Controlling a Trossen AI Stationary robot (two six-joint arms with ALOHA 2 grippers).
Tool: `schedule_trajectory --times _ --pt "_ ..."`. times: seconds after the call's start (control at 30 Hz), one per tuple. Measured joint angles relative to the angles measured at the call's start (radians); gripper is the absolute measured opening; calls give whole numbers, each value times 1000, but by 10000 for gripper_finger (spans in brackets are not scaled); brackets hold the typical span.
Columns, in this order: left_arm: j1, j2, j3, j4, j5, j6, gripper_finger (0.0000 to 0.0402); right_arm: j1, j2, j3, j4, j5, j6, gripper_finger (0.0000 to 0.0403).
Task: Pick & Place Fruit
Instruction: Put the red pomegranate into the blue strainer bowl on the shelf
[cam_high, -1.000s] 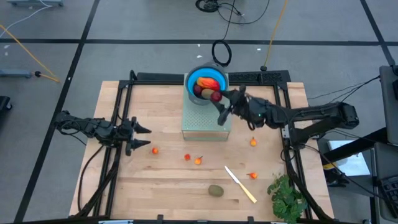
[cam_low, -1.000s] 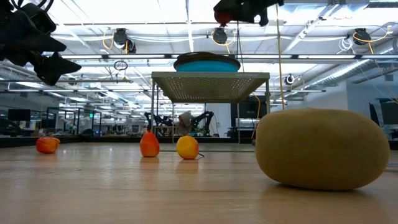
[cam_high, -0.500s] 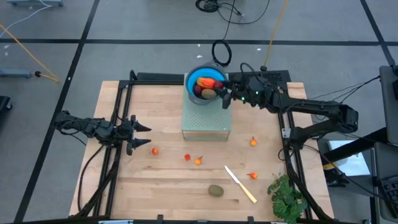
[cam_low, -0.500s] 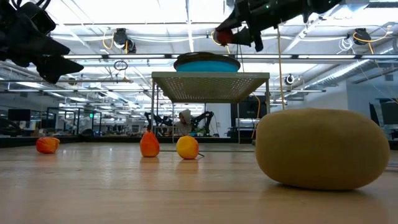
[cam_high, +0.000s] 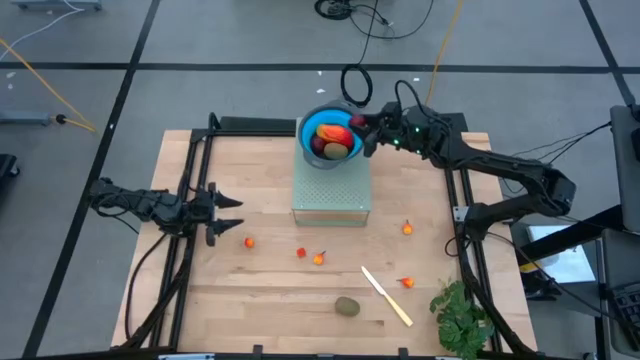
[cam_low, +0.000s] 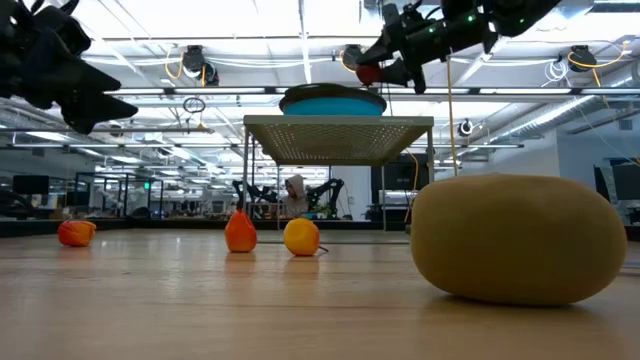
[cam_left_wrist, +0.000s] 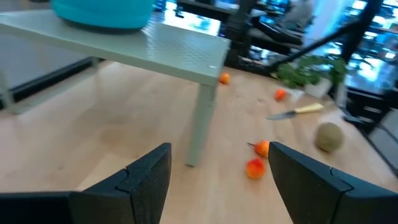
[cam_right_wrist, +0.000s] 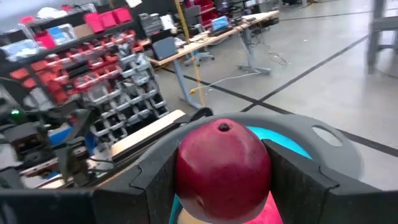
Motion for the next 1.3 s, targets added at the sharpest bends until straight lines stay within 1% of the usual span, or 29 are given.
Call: schedule_trajectory --times 0.17,0.27,0.5,0.6,1.03,1.17,1.3 --pt "0 0 0 0 -87 -12 269 -1 50 45 -6 -23 -5 210" --pt "0 0 0 -1 -112 -24 269 -1 99 113 -49 -57 -8 210" --pt "0 0 0 -2 -112 -22 269 -1 207 307 -325 -58 -63 210" --pt "0 0 0 -2 -113 -21 269 -1 236 355 -410 -58 -65 210" --pt "0 0 0 -2 -113 -20 269 11 246 367 -590 -62 -99 210" --pt "0 0 0 -2 -113 -20 269 16 246 367 -606 -61 -117 210" --pt "0 0 0 -2 -113 -20 269 17 245 367 -605 -83 -117 210"
